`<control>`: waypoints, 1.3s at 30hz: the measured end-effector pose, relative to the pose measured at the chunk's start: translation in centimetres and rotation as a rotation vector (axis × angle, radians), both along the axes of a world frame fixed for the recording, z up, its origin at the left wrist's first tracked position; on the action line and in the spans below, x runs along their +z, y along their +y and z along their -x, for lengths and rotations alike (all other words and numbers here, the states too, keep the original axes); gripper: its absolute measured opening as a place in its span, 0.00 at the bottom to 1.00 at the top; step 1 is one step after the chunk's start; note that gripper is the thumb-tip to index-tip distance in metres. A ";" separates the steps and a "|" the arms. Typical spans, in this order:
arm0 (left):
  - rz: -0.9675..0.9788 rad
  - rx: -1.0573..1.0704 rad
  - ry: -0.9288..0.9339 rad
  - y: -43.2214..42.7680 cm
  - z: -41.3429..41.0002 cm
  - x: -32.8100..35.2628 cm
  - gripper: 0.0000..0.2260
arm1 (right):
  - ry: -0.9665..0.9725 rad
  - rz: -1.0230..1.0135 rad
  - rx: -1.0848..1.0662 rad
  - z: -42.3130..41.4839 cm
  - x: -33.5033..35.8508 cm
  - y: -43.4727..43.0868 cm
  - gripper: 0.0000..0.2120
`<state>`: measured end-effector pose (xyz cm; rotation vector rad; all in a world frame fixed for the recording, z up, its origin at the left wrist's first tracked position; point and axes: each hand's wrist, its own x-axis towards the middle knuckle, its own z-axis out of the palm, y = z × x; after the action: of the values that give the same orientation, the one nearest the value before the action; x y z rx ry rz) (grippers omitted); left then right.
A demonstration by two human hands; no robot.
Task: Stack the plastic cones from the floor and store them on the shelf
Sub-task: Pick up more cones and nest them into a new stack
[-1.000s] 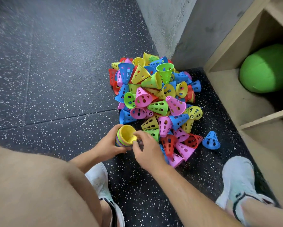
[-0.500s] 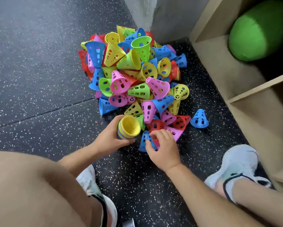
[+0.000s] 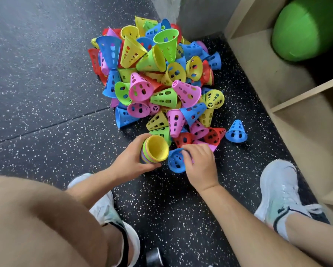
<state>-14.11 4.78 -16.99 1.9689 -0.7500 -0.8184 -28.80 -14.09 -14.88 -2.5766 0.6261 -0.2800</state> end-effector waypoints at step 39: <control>-0.138 0.068 0.089 -3.2 0.0 14.7 0.34 | 0.193 -0.288 0.897 -12.0 16.2 -10.5 0.11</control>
<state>-14.14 1.60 -2.24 2.0532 -0.5849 -0.9322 -16.84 -24.63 1.36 -2.3388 -0.4295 0.3347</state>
